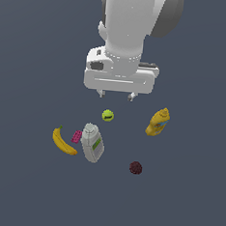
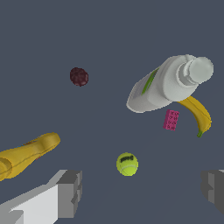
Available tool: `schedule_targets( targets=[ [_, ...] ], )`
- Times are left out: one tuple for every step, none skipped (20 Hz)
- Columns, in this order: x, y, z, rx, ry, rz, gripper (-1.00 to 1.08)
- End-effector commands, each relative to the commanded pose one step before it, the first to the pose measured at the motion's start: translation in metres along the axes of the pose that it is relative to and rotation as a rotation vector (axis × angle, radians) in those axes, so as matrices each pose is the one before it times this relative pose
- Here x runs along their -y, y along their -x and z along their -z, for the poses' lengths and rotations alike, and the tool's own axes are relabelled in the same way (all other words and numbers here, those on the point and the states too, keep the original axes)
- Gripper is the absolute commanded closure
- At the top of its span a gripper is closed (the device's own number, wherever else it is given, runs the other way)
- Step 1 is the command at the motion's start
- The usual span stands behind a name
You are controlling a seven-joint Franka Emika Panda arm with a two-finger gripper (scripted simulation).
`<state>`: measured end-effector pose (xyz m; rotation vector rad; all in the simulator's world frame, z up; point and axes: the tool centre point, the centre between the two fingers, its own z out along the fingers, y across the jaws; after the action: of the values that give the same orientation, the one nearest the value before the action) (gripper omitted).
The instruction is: Pick up a designated object from a clutter of objects.
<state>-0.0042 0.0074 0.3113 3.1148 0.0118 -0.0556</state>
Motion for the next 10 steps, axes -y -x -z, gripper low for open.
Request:
schedule_targets(
  targets=[
    [-0.00027, -0.00096, -0.00094, 0.00021, 0.00044, 0.00493, -0.92],
    [0.00027, -0.00092, -0.00068, -0.00014, 0.00047, 0.00571, -0.92],
    [0.00044, -0.00114, -0.00083, -0.00012, 0.00064, 0.00747, -0.92],
    [0.00062, -0.00135, -0.00099, -0.00011, 0.00078, 0.0092, -0.92],
    [0.00073, -0.00155, -0.00114, -0.00011, 0.00089, 0.01064, -0.92],
    [0.00079, -0.00173, -0.00128, -0.00013, 0.00097, 0.01182, -0.92],
    [0.00078, -0.00196, -0.00147, -0.00018, 0.00103, 0.01304, -0.92],
    [0.00077, -0.00221, -0.00168, -0.00022, 0.0011, 0.01441, -0.92],
    [0.00079, -0.00242, -0.00186, -0.00025, 0.00116, 0.01567, -0.92],
    [0.00088, -0.00264, -0.00204, -0.00025, 0.00124, 0.01719, -0.92]
  ],
)
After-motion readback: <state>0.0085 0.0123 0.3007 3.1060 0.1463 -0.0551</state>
